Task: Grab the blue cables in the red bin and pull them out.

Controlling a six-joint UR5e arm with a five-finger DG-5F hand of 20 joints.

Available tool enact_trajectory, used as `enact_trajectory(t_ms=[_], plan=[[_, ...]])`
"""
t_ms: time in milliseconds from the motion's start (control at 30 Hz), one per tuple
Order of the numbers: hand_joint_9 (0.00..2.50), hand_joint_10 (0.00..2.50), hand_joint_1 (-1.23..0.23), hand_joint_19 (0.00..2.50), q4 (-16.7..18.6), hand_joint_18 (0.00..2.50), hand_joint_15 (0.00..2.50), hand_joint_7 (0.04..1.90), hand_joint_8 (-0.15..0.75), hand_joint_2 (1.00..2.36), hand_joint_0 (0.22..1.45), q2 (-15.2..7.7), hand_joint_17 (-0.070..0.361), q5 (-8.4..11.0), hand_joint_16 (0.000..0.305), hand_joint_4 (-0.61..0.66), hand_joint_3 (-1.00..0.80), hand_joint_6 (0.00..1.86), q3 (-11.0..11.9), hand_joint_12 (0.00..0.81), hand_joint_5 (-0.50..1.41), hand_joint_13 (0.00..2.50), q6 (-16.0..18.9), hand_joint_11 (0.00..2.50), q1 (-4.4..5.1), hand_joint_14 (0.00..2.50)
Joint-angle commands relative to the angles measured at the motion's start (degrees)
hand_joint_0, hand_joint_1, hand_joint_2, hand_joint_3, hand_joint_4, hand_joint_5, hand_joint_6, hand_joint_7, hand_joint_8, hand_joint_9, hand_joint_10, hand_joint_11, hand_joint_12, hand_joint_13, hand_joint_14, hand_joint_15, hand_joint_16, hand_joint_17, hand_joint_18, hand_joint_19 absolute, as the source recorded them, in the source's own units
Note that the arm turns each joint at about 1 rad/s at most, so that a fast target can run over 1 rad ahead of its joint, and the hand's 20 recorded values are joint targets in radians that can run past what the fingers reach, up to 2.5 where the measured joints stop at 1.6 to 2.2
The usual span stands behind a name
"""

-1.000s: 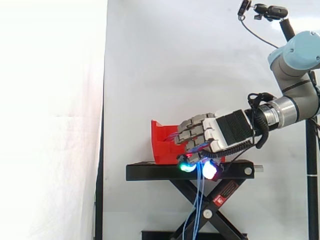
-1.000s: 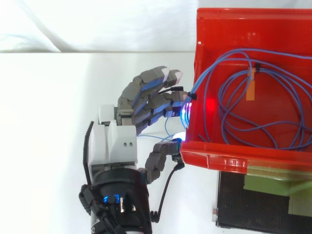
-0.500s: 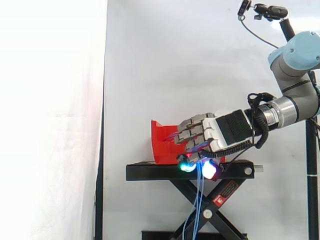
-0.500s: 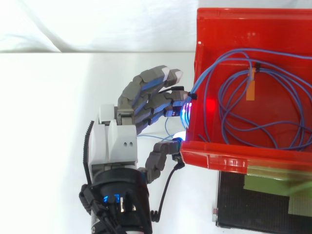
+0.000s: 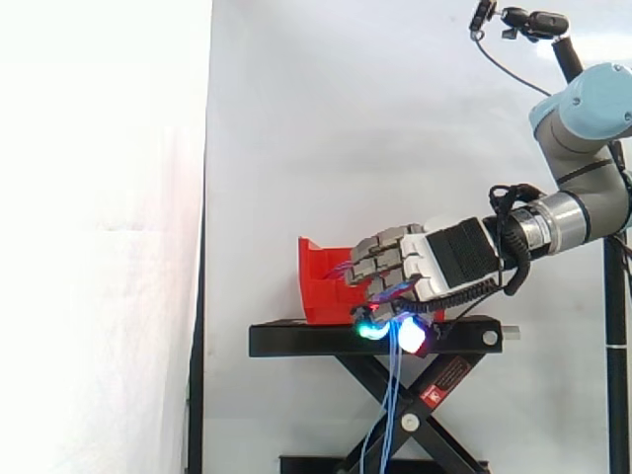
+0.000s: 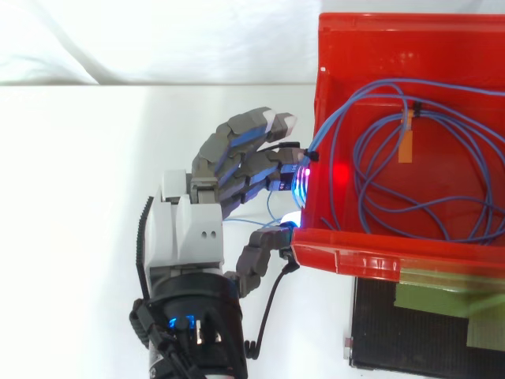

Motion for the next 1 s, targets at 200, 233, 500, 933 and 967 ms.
enact_trajectory(t_ms=[200,233,500,933,967], plan=[[1.09,0.02,-0.85,0.57,0.0,0.58,0.45,0.75,0.226,1.0,0.84,0.0,0.08,0.0,0.036,0.13,-1.0,0.01,-0.1,0.284,1.06,0.81,-0.2,0.51,0.0,0.02],[1.09,0.02,-0.85,0.57,0.0,0.58,0.45,0.76,0.223,1.0,0.84,0.1,0.08,0.0,0.035,0.13,-1.0,0.01,-0.1,0.284,1.06,0.82,-0.2,0.5,0.0,0.02],[1.09,0.02,-0.85,0.58,0.2,0.59,0.45,0.76,0.22,1.0,0.84,0.0,0.079,0.0,0.035,0.12,-1.0,0.01,-0.1,0.284,1.06,0.82,-0.2,0.5,0.18,0.02],[1.1,0.02,-0.84,0.58,0.7,0.59,0.45,0.77,0.221,1.0,0.85,0.0,0.079,0.0,0.035,0.12,-1.0,0.01,-0.6,0.282,1.07,0.82,-0.2,0.5,0.26,0.02],[1.1,0.02,-0.84,0.58,0.8,0.59,0.44,0.78,0.22,1.0,0.85,0.0,0.079,0.0,0.035,0.13,-1.0,0.01,-0.6,0.281,1.08,0.82,-0.2,0.5,0.26,0.02]])
